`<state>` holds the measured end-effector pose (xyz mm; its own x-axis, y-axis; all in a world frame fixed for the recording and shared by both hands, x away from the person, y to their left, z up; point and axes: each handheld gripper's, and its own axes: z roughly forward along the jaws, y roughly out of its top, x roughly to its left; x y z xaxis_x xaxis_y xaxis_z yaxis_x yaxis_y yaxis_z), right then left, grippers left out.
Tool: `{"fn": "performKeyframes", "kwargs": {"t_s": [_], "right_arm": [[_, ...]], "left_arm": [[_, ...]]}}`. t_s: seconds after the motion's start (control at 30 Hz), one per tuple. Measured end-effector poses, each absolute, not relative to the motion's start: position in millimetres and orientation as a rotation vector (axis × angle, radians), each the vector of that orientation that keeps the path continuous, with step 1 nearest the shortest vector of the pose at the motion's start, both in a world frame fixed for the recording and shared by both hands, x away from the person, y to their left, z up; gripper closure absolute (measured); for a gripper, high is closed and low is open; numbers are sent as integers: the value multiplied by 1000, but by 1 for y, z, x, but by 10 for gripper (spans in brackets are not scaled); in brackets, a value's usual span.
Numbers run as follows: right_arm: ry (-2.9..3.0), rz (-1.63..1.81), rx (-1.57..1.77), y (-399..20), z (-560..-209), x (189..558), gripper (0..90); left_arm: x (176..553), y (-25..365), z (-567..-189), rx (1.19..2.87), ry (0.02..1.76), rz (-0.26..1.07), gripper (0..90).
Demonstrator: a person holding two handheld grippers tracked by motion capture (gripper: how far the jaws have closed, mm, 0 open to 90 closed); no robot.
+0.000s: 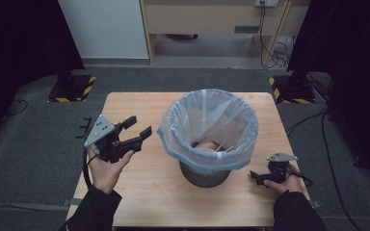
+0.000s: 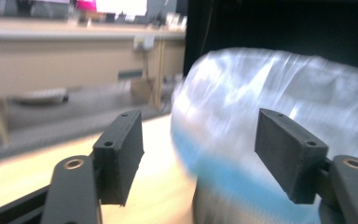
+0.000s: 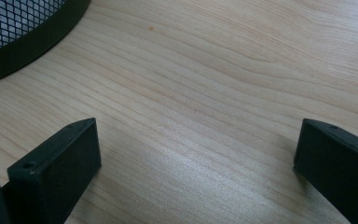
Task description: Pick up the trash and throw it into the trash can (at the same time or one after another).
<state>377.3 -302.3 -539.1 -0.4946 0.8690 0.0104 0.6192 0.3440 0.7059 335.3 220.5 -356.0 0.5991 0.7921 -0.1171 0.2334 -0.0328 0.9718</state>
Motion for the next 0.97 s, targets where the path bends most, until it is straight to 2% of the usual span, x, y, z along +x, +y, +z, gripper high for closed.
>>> {"fn": "performKeyframes", "kwargs": {"t_s": [0.2,0.47,0.63,0.8,0.97], "right_arm": [[2244,935,1310,-302,-539,377,7],[2245,936,1309,-302,-539,377,7],[2246,935,1308,-302,-539,377,7],[2246,934,1309,-302,-539,377,7],[2245,932,1310,-302,-539,377,4]], "left_arm": [[331,234,-414,1729,1019,467,261],[345,245,-474,1969,1185,379,199],[351,258,-495,2047,1282,348,160],[354,265,-512,2115,1361,326,160],[357,265,-518,2163,1349,332,122]]}}
